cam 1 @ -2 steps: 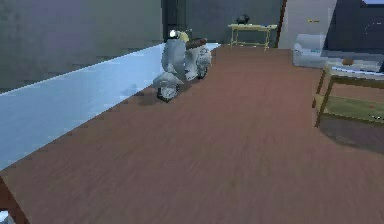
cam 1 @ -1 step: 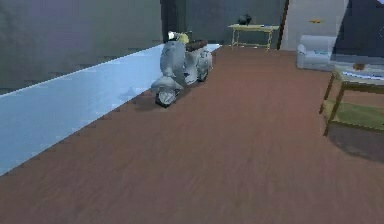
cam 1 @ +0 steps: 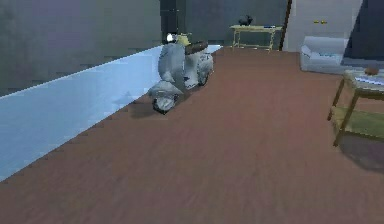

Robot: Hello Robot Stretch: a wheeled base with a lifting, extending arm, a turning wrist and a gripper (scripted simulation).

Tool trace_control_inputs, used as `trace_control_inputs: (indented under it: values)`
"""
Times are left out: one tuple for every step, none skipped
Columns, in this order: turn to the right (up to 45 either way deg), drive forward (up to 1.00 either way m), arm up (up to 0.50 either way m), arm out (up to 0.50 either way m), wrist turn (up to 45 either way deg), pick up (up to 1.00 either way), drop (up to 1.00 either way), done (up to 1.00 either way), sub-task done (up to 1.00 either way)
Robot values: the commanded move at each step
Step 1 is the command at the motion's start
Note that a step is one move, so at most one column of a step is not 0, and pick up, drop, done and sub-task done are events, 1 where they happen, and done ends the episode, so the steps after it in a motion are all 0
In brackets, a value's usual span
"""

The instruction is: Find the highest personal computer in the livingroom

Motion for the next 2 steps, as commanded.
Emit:
trace_control_inputs:
  values:
    - [45.0, 0.00, 0.00, 0.00, 0.0, 0.00, 0.00, 0.00, 0.00]
    - [45.0, 0.00, 0.00, 0.00, 0.0, 0.00, 0.00, 0.00, 0.00]
